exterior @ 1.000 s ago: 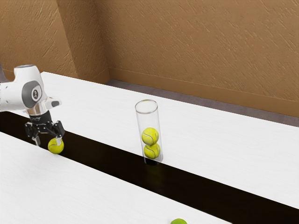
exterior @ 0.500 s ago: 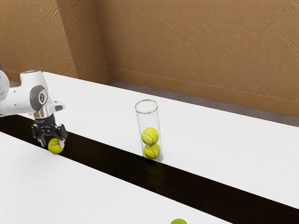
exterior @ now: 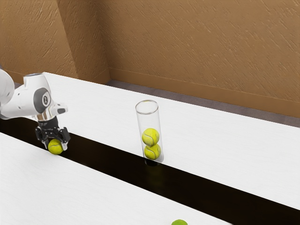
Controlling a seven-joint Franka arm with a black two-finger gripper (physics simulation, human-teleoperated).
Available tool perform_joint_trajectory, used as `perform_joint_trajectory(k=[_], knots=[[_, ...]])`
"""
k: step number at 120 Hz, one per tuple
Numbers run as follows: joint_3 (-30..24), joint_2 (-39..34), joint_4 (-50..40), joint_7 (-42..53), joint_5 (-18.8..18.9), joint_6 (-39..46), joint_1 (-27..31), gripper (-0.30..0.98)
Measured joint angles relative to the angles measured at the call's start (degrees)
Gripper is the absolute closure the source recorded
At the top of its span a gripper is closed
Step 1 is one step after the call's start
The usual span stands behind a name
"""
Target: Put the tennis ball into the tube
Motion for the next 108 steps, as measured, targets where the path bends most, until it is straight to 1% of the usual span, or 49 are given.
perform_joint_trajectory(k=[20,31,50,68,84,90,98,108], knots=[[-0.1,-0.1,0.0,0.9,-0.2,0.1,0.0,0.14],[-0.1,-0.1,0.0,1.3,-0.3,0.1,0.0,0.20],[-0.1,-0.1,0.0,1.8,-0.3,0.1,0.0,0.25],[-0.1,-1.0,-0.1,2.2,-0.3,0.0,-0.1,0.27],[-0.2,-6.0,-0.4,1.8,0.0,-1.7,-1.2,0.29],[-0.2,-9.8,-0.4,1.1,0.4,-3.1,-3.0,0.30],[-0.4,-15.7,0.0,-0.8,1.9,-5.9,-6.5,0.30],[-1.2,-17.9,5.5,-3.6,3.4,-10.5,-10.5,0.30]])
